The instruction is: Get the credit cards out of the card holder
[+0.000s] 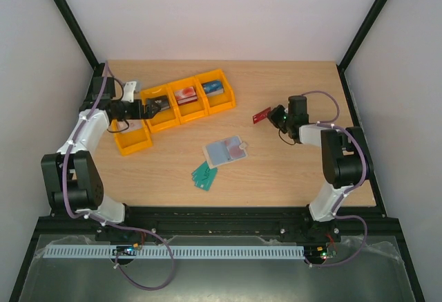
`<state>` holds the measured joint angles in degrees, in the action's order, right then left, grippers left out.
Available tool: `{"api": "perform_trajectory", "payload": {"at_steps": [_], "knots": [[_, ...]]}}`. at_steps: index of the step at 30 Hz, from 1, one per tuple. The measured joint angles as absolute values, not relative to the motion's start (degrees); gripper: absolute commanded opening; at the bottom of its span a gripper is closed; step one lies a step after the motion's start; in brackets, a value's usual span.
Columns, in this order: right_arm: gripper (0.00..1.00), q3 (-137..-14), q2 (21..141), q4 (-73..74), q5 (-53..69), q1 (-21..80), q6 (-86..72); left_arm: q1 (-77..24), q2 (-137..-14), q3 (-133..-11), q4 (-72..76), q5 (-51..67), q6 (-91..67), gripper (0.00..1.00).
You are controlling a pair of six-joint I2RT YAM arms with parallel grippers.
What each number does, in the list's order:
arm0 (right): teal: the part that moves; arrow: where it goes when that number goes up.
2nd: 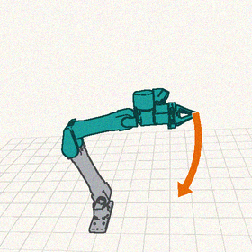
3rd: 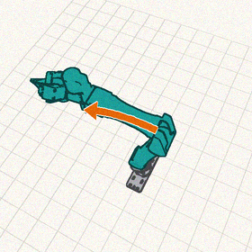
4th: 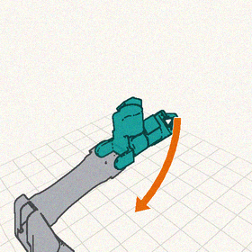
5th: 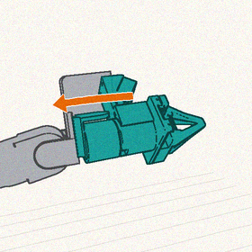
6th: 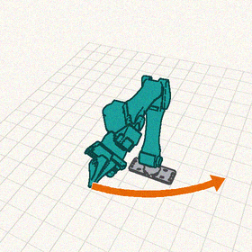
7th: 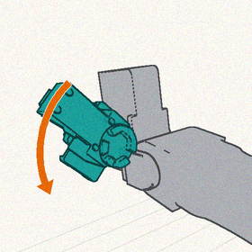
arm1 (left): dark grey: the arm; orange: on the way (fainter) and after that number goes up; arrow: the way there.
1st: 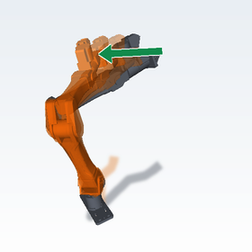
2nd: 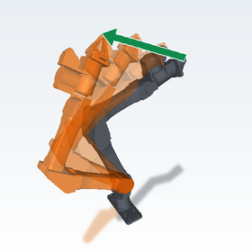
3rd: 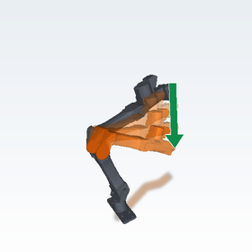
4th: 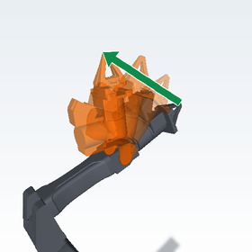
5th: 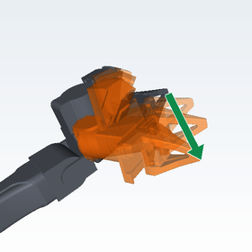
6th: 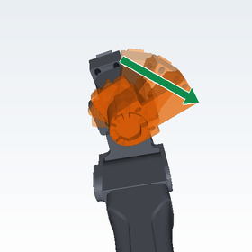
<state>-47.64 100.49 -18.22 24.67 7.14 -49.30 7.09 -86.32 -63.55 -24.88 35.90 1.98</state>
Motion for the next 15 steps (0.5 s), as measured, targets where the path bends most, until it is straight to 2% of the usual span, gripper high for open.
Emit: {"api": "perform_trajectory", "payload": {"at_steps": [15], "knots": [[0.02, -50.0, 100.0, -17.1, 24.6, 7.3, -50.6, 7.0, -88.5, -64.3, -26.7, 36.7, 3.6, 0.99]]}}
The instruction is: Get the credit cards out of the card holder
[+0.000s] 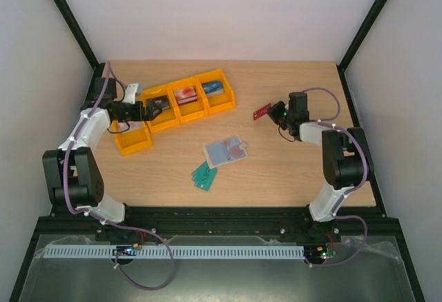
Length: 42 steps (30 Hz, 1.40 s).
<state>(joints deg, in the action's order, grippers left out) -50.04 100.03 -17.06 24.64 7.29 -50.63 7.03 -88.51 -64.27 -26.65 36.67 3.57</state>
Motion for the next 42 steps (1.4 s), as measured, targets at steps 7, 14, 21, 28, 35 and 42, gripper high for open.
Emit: {"api": "perform_trajectory", "payload": {"at_steps": [7, 14, 21, 28, 35, 42], "knots": [[0.02, -50.1, 98.9, -16.6, 24.6, 7.5, -50.7, 6.7, -88.5, -64.3, -26.8, 37.3, 3.7, 0.99], [0.02, -52.4, 97.4, -15.5, 25.3, 9.2, -52.1, 6.0, -88.5, -64.3, -26.8, 37.5, 3.7, 0.99], [0.02, -59.5, 97.4, -16.8, 25.6, 16.2, -54.9, 5.6, -87.2, -64.2, -26.8, 38.2, 3.6, 0.99], [0.02, -69.5, 102.7, -20.1, 24.7, 24.0, -58.8, 5.6, -83.8, -64.0, -26.7, 39.0, 3.6, 0.99], [0.02, -79.0, 110.8, -22.9, 20.6, 31.0, -61.8, 5.6, -81.1, -62.8, -26.5, 39.0, 3.6, 0.99], [0.02, -84.6, 119.2, -24.7, 15.7, 33.8, -67.4, 5.6, -79.6, -61.9, -26.5, 38.9, 3.6, 0.99]]}}
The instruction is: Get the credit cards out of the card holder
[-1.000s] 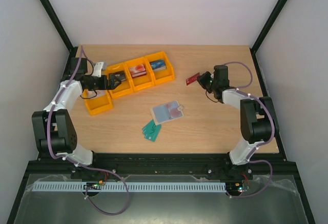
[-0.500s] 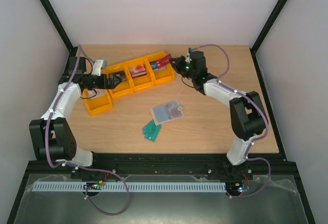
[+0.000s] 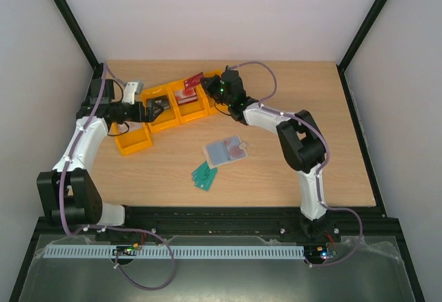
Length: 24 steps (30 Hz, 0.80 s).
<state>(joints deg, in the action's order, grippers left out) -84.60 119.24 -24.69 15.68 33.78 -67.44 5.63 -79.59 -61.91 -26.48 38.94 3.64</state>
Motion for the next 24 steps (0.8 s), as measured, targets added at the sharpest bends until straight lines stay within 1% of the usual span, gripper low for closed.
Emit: {"api": "perform_trajectory", "payload": {"at_steps": [4, 11, 13, 17, 20, 24], "knots": [[0.02, -85.8, 121.9, -24.6, 15.4, 34.3, -68.8, 5.6, -79.5, -61.8, -26.5, 38.9, 3.6, 0.99], [0.02, -84.3, 119.7, -23.4, 14.1, 34.3, -67.2, 5.6, -79.5, -61.2, -26.4, 38.9, 3.6, 0.99], [0.02, -80.5, 116.0, -22.7, 13.7, 33.8, -65.6, 5.6, -79.5, -61.0, -26.4, 38.9, 3.6, 0.99], [0.02, -69.8, 104.6, -21.0, 14.4, 30.8, -62.5, 5.6, -79.5, -61.0, -26.3, 38.9, 3.6, 0.99], [0.02, -62.3, 96.6, -19.4, 15.1, 24.7, -60.0, 5.6, -79.5, -61.0, -26.2, 38.9, 3.6, 0.99], [0.02, -54.5, 92.6, -15.6, 15.1, 16.9, -56.7, 5.6, -79.5, -60.8, -26.0, 38.9, 3.6, 0.99]]}}
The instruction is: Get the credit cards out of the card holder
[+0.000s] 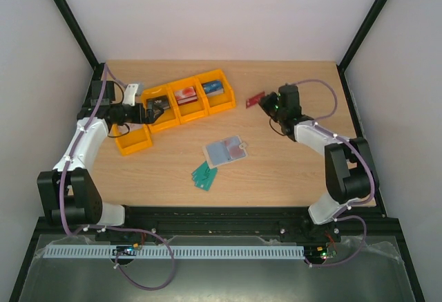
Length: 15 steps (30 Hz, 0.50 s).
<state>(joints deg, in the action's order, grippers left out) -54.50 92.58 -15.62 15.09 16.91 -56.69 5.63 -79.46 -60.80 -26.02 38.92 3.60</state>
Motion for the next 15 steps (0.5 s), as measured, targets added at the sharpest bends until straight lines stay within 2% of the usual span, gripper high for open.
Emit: {"api": "perform_trajectory", "payload": {"at_steps": [7, 9, 11, 15], "knots": [[0.02, -48.3, 96.4, -9.1, 20.9, 10.5, -52.5, 5.6, -79.5, -59.9, -25.7, 39.0, 3.2, 0.99], [0.06, -48.2, 98.4, -8.3, 22.4, 9.7, -51.8, 5.6, -79.5, -59.7, -25.6, 39.0, 3.1, 0.99], [0.2, -47.6, 99.4, -7.9, 23.1, 9.1, -51.3, 5.6, -79.5, -59.5, -25.6, 39.0, 3.0, 0.99], [0.6, -46.9, 99.4, -4.8, 21.6, 9.0, -49.8, 5.6, -79.4, -59.4, -25.5, 39.0, 3.0, 0.99]]}}
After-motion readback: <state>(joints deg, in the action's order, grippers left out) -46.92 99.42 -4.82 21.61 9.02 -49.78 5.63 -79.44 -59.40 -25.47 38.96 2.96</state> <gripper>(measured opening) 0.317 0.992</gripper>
